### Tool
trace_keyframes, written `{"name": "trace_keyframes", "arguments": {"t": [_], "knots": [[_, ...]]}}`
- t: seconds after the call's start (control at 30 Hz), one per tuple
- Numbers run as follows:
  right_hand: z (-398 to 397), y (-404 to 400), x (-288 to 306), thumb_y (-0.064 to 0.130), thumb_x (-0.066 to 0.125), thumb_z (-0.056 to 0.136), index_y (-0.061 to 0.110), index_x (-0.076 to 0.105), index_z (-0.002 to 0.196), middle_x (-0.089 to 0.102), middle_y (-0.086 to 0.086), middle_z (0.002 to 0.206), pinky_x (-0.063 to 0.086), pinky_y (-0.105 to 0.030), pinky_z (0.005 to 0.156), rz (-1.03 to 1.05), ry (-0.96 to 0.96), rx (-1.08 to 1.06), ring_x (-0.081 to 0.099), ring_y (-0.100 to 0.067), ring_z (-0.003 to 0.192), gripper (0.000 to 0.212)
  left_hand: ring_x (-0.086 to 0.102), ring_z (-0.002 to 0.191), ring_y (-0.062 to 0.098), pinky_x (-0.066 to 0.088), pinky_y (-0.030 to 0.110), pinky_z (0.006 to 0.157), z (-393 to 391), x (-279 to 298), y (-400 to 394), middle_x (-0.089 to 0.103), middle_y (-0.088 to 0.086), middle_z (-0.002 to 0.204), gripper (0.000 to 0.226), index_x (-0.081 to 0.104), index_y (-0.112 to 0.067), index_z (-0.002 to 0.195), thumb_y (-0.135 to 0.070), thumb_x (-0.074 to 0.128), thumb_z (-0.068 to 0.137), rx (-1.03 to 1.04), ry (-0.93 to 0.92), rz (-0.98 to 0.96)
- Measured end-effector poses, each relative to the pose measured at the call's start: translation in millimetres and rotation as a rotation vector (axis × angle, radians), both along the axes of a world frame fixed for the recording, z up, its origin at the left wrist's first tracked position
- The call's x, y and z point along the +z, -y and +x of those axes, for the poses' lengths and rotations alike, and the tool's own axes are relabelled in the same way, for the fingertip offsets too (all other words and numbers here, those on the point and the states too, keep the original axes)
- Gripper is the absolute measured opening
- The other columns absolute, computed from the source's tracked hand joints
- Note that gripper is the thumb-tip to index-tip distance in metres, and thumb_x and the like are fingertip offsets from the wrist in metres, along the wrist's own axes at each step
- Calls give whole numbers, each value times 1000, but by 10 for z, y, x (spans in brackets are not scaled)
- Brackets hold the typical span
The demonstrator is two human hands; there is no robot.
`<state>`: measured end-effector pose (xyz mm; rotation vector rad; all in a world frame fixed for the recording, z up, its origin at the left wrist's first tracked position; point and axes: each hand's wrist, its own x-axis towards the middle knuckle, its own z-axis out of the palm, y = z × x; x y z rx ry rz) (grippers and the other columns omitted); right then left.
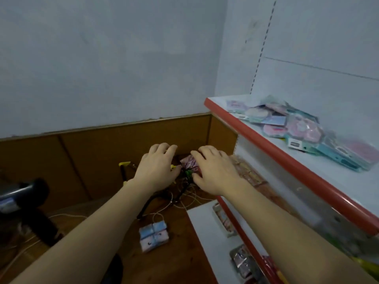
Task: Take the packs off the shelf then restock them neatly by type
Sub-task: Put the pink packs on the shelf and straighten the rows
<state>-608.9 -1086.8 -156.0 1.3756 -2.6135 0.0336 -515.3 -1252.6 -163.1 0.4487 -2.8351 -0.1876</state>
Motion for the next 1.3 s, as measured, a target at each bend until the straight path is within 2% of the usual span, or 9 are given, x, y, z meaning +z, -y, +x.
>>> {"name": "trace_keyframes", "arguments": {"t": [0.33, 0.57, 0.73, 1.03, 1.17, 1.3], "knots": [[-1032, 1200, -1565, 46, 49, 96, 19, 27, 153, 34, -9, 153, 28, -53, 115, 189, 235, 154, 24, -31, 145, 67, 28, 143, 26, 40, 47, 110, -606, -1507, 957, 35, 0, 154, 66, 29, -26, 152, -51, 52, 96, 202, 293, 168], [-1285, 1874, -2849, 45, 51, 93, 20, 29, 151, 35, -7, 150, 31, -50, 112, 372, 358, 238, 27, -30, 141, 66, 29, 141, 25, 42, 43, 106, -693, -2820, 1541, 33, 0, 154, 65, 28, -26, 151, -49, 52, 95, 292, 480, 299], [-1425, 2304, -3828, 46, 51, 93, 22, 29, 150, 35, -7, 150, 32, -49, 112, 470, 433, 210, 29, -29, 140, 67, 31, 139, 25, 41, 44, 104, -762, -3803, 1952, 33, 0, 152, 65, 26, -25, 151, -51, 47, 96, 334, 574, 389], [-1675, 3072, -6110, 52, 54, 92, 24, 19, 155, 25, -5, 156, 30, -50, 114, 589, 560, 142, 22, -28, 144, 78, 32, 135, 26, 41, 44, 104, -929, -6162, 2675, 34, 2, 150, 66, 25, -22, 151, -50, 49, 97, 340, 730, 533], [-1782, 3177, -7232, 55, 56, 90, 25, 17, 154, 22, -4, 157, 29, -50, 114, 642, 573, 143, 20, -28, 145, 80, 34, 131, 27, 42, 41, 99, -1070, -7299, 2763, 36, 4, 149, 59, 28, -22, 151, -45, 46, 99, 335, 738, 563], [-1885, 3245, -8332, 57, 56, 89, 25, 16, 156, 18, -5, 160, 26, -49, 116, 629, 576, 139, 15, -28, 148, 84, 31, 135, 28, 40, 45, 103, -1185, -8380, 2785, 35, 4, 150, 60, 30, -21, 150, -43, 48, 97, 323, 752, 552]]}}
